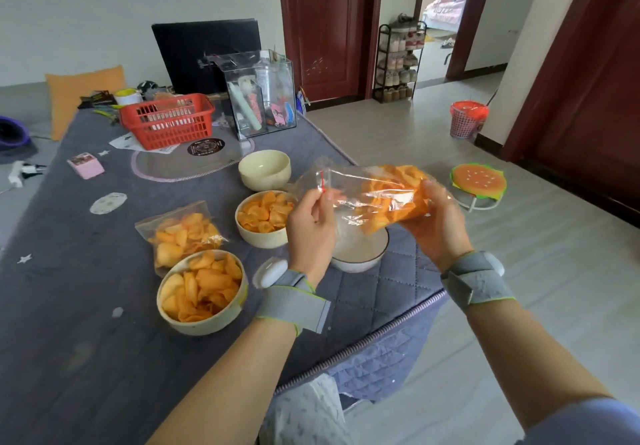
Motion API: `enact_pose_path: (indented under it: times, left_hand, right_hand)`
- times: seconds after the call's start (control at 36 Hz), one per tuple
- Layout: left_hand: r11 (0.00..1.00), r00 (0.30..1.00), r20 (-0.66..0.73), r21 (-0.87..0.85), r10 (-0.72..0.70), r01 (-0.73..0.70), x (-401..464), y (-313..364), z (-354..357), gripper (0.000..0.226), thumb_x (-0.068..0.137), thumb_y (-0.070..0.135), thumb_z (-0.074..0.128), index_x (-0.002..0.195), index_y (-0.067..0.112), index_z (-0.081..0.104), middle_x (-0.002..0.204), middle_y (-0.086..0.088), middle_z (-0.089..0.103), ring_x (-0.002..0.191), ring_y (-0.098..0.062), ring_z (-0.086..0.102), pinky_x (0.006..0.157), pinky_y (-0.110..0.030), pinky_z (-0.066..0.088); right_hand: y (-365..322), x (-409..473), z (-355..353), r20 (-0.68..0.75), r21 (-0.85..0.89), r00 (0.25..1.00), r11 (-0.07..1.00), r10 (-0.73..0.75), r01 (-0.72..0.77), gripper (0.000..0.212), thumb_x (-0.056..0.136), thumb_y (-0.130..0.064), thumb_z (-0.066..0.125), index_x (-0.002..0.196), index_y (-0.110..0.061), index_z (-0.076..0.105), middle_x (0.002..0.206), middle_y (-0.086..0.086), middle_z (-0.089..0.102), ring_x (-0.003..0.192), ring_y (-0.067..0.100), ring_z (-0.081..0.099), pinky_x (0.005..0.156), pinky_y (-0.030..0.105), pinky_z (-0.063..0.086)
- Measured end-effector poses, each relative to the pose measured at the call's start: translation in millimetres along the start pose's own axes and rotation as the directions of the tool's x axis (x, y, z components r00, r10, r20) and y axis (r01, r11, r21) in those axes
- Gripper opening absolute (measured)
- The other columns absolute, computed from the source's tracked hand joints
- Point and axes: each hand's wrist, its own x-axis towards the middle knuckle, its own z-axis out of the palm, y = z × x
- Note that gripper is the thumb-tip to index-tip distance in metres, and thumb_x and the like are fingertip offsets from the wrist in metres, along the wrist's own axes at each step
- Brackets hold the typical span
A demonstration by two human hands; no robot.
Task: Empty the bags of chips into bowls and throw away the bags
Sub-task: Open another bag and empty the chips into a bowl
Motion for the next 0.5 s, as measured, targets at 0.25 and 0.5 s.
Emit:
enact_pose_path:
  times: [0.25, 0.5]
  left_hand:
    - [0.975, 0.993, -0.002, 0.188, -0.120, 0.119, -17, -53, -1, 0.016, 0.083, 0.020, 0.053, 0.075, 0.016, 0.066, 0.073, 0.000, 0.061, 0.075, -0.022, 0.056, 0.071, -0.039, 0.045]
    - [0.923, 0.895, 0.228, 0.134, -0.383, 0.360, -22, -53, -4, 0.074, 0.082, 0.016, 0.065, 0.143, 0.017, 0.024, 0.148, -0.001, 0.030, 0.135, -0.014, 0.031, 0.108, -0.027, 0.028]
  right_hand:
    - [-11, 14, 1, -0.088, -0.157, 0.980, 0.974, -0.179, 0.164, 0.013, 0.085, -0.014, 0.058, 0.095, -0.020, 0.055, 0.084, 0.004, 0.059, 0.072, 0.019, 0.057, 0.060, 0.028, 0.047]
    - [-18, 11, 18, 0.012, -0.342, 0.956, 0.897, -0.293, 0.279, 0.018, 0.078, -0.012, 0.065, 0.084, -0.028, 0.060, 0.088, 0.009, 0.061, 0.087, 0.029, 0.058, 0.084, 0.047, 0.051]
